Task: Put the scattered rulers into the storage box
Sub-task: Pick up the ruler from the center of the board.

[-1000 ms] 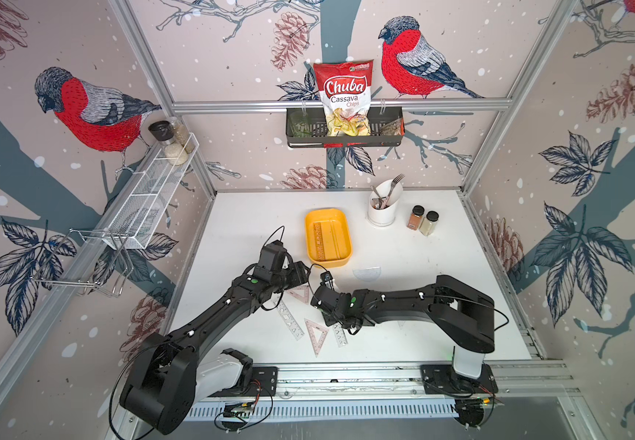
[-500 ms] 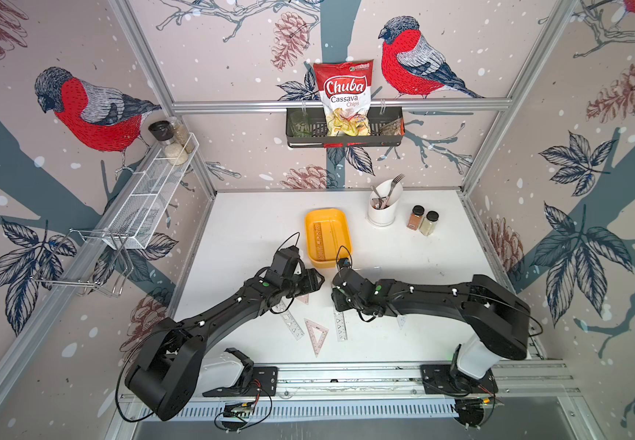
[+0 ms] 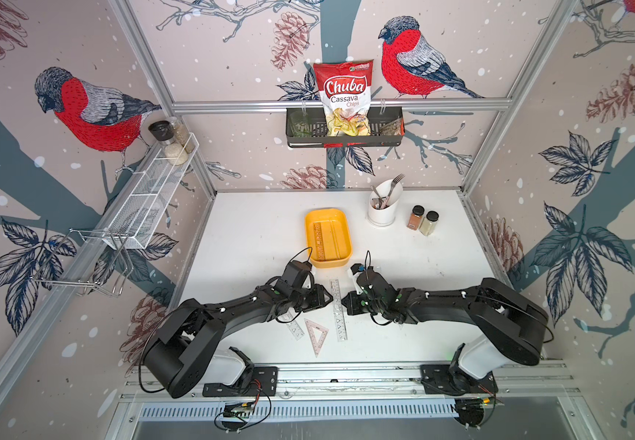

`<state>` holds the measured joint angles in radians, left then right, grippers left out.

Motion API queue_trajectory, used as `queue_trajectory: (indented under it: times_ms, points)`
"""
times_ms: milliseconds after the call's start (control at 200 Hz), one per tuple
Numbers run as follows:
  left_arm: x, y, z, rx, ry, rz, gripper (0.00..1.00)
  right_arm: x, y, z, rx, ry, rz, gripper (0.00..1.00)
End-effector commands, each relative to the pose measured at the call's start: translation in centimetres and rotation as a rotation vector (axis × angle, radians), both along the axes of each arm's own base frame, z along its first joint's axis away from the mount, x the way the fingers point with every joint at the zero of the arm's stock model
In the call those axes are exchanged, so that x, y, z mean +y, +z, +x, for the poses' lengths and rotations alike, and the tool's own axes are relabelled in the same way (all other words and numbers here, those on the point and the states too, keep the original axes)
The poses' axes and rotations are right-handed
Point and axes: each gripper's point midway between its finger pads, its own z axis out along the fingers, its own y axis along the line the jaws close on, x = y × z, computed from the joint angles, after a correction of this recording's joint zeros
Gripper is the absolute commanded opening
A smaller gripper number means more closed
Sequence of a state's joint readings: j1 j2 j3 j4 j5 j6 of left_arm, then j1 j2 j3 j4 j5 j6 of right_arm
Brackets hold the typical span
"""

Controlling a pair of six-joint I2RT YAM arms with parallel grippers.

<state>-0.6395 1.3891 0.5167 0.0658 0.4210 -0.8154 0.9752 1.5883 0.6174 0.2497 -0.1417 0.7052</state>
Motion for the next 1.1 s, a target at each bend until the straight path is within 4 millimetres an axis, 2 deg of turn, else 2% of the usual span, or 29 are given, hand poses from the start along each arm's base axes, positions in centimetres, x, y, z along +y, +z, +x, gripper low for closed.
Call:
queue_trajectory:
  times_ms: [0, 765, 1095]
  points:
    - [-0.8, 0.0, 0.2, -0.008, -0.009, -0.023, 0.49, 0.9, 0.7, 0.0, -0.012, 0.028, 0.055, 0.03]
    - [-1.2, -2.4, 0.0, 0.045, -0.008, 0.017, 0.50, 0.5, -1.8, -0.1, 0.034, 0.052, 0.029, 0.02]
    - [-1.4, -2.8, 0.0, 0.055, -0.007, 0.010, 0.49, 0.4, -2.7, 0.1, 0.058, 0.056, 0.026, 0.02]
